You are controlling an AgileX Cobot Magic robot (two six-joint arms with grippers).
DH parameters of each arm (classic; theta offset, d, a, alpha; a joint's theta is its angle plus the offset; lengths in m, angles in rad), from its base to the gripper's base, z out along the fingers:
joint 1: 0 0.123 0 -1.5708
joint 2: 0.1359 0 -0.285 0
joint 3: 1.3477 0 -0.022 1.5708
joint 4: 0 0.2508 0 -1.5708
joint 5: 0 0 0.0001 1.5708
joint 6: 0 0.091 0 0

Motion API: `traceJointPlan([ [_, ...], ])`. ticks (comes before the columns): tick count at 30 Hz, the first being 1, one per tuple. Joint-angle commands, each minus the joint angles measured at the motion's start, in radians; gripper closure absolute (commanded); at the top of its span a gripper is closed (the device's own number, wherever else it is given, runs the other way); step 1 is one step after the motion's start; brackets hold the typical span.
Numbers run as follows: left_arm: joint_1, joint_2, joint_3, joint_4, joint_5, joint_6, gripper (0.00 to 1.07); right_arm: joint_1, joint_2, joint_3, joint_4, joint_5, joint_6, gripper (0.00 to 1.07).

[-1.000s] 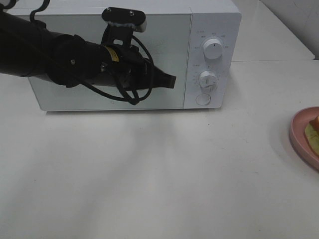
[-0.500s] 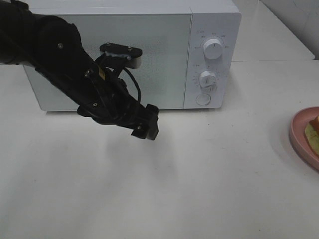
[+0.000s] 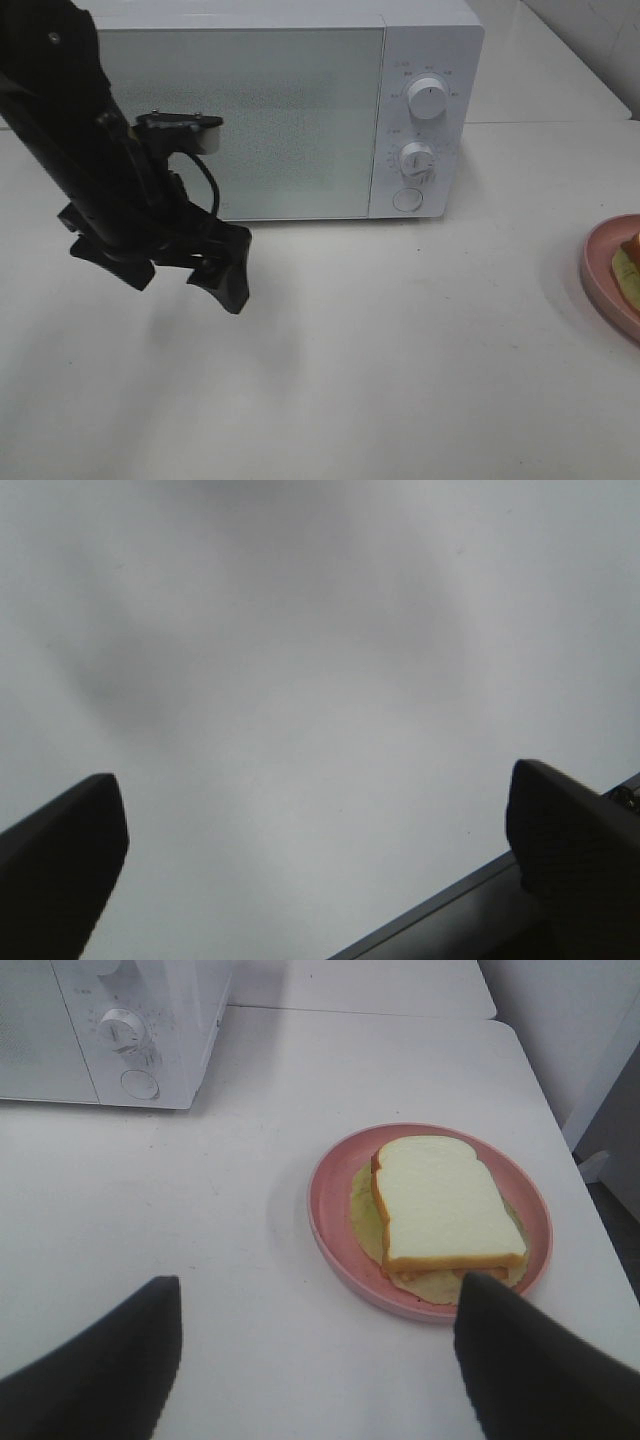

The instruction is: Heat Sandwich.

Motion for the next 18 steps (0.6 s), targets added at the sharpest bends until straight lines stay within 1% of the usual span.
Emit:
traceJointPlan([
  [1,0.065,-0.015,0.002,-0.021,0.070,0.035,0.08,-0.008,-0.027,0.002,0.002,-0.007,-0.008,0.34],
  [3,0.081,-0.020,0.002,-0.019,0.081,0.036,0.08,-0.008,-0.027,0.002,0.002,-0.007,-0.008,0.34],
  [4,0.120,-0.026,0.002,-0.015,0.107,0.039,0.08,-0.008,-0.027,0.002,0.002,-0.007,-0.008,0.34],
  [6,0.157,-0.032,0.002,-0.012,0.127,0.044,0.08,-0.008,-0.027,0.002,0.002,-0.007,-0.008,0.34],
  [8,0.172,-0.036,0.002,-0.010,0.137,0.048,0.08,-0.008,-0.027,0.002,0.002,-0.007,-0.008,0.34],
  [9,0.209,-0.046,0.005,-0.003,0.155,0.052,0.08,-0.008,-0.027,0.002,0.002,-0.007,-0.008,0.34],
  [11,0.223,-0.054,0.006,0.003,0.160,0.053,0.08,-0.008,-0.027,0.002,0.002,-0.007,-0.008,0.34],
  [14,0.297,-0.093,0.024,0.038,0.185,0.053,0.08,-0.008,-0.027,0.002,0.002,-0.007,-0.008,0.34],
  [15,0.315,-0.103,0.031,0.041,0.190,0.053,0.08,-0.008,-0.027,0.002,0.002,-0.007,-0.008,0.34],
  [16,0.315,-0.103,0.031,0.041,0.190,0.053,0.08,-0.008,-0.027,0.002,0.002,-0.007,-0.008,0.34],
  [17,0.356,-0.127,0.051,0.043,0.198,0.053,0.08,-0.008,-0.027,0.002,0.002,-0.007,-0.008,0.34],
  [18,0.379,-0.143,0.067,0.044,0.200,0.053,0.08,-0.008,-0.027,0.002,0.002,-0.007,-0.008,0.34],
])
